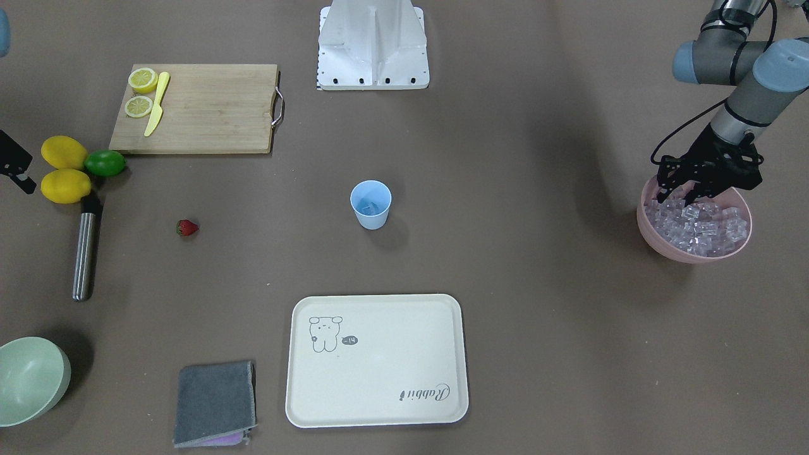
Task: Mash ice and strawberries in cup
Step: 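Lower the left gripper into the bowl and grasp more ice cubes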
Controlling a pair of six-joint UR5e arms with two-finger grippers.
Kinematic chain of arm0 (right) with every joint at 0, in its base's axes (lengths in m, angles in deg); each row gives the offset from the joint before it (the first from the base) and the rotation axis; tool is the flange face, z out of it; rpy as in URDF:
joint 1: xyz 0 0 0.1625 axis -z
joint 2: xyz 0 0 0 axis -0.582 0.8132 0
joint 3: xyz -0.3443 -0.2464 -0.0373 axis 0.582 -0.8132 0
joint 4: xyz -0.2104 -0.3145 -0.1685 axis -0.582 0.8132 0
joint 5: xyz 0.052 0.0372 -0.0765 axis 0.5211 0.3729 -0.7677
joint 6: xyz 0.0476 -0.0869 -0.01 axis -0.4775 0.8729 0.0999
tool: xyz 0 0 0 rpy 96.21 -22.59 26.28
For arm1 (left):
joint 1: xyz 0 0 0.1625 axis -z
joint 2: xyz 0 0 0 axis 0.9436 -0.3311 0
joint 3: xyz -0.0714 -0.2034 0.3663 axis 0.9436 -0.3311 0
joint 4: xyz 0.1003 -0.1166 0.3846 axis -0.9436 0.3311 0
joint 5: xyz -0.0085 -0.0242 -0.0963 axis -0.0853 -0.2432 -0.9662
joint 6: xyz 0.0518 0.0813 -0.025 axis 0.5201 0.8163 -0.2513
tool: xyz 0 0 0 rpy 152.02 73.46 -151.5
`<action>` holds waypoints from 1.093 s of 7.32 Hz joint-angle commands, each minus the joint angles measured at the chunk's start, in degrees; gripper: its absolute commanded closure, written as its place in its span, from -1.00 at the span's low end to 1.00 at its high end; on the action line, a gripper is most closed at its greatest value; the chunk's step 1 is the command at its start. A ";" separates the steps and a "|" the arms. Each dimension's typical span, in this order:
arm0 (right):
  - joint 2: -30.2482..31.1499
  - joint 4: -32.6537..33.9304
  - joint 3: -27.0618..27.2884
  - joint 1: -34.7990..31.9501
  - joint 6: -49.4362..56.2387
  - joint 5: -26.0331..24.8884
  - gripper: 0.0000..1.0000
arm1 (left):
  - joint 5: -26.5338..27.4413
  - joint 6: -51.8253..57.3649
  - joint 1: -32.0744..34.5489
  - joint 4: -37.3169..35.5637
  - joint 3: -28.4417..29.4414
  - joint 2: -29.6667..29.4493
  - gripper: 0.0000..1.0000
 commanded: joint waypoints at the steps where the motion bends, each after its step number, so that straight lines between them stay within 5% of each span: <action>1: 0.07 0.00 0.00 0.02 0.00 0.00 -1.00 | -0.41 -0.07 0.13 0.03 -0.35 0.05 1.00; 8: 0.07 0.00 0.00 -0.07 0.00 0.00 -1.00 | -7.95 -0.07 6.69 -3.29 -2.20 -4.23 1.00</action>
